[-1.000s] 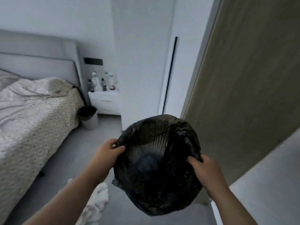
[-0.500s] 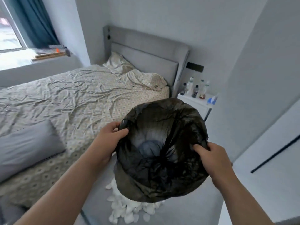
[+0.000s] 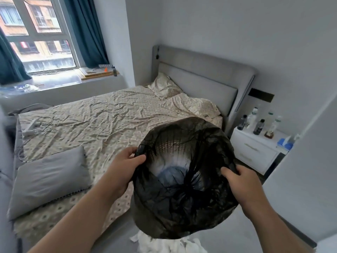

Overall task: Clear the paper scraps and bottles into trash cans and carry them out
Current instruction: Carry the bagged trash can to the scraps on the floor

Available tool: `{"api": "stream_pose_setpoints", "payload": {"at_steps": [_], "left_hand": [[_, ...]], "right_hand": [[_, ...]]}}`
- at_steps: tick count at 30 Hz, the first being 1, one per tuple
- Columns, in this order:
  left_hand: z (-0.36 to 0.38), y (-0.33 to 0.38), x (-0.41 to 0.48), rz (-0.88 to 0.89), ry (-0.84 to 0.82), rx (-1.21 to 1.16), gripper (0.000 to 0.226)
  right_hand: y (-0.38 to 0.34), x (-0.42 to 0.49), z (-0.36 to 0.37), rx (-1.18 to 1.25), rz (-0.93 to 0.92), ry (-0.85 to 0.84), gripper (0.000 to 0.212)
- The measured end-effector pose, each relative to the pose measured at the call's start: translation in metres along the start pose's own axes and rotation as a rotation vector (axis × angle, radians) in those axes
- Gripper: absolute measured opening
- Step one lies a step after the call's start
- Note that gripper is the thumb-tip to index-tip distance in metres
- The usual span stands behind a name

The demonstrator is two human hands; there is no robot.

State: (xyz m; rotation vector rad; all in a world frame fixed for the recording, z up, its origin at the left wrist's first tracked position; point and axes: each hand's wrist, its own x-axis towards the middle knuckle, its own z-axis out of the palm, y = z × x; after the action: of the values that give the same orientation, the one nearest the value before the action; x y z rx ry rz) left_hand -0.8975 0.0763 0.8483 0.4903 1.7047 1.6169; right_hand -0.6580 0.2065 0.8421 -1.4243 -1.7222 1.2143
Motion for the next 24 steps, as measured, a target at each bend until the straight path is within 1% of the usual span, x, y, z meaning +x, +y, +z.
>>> {"api": "stream_pose_setpoints", "payload": {"at_steps": [7, 11, 15, 19, 21, 24], "left_hand": [[0.021, 0.026, 0.055, 0.005, 0.028, -0.016, 0.012], [0.031, 0.042, 0.091, 0.016, -0.010, -0.008, 0.012], [0.037, 0.052, 0.137, -0.004, -0.066, 0.002, 0.011], [0.035, 0.048, 0.199, -0.028, -0.125, 0.051, 0.014], [0.031, 0.042, 0.236, -0.037, -0.164, 0.079, 0.014], [0.025, 0.026, 0.295, -0.070, -0.246, 0.126, 0.016]], "right_hand": [[-0.019, 0.066, 0.008, 0.003, -0.003, -0.024, 0.024], [-0.030, 0.099, 0.010, 0.004, -0.017, 0.012, 0.027], [-0.033, 0.133, 0.022, 0.020, 0.017, 0.029, 0.029], [-0.031, 0.162, 0.052, 0.015, 0.070, 0.067, 0.028], [-0.027, 0.175, 0.075, 0.008, 0.104, 0.128, 0.033], [-0.012, 0.199, 0.116, 0.018, 0.196, 0.192, 0.035]]}}
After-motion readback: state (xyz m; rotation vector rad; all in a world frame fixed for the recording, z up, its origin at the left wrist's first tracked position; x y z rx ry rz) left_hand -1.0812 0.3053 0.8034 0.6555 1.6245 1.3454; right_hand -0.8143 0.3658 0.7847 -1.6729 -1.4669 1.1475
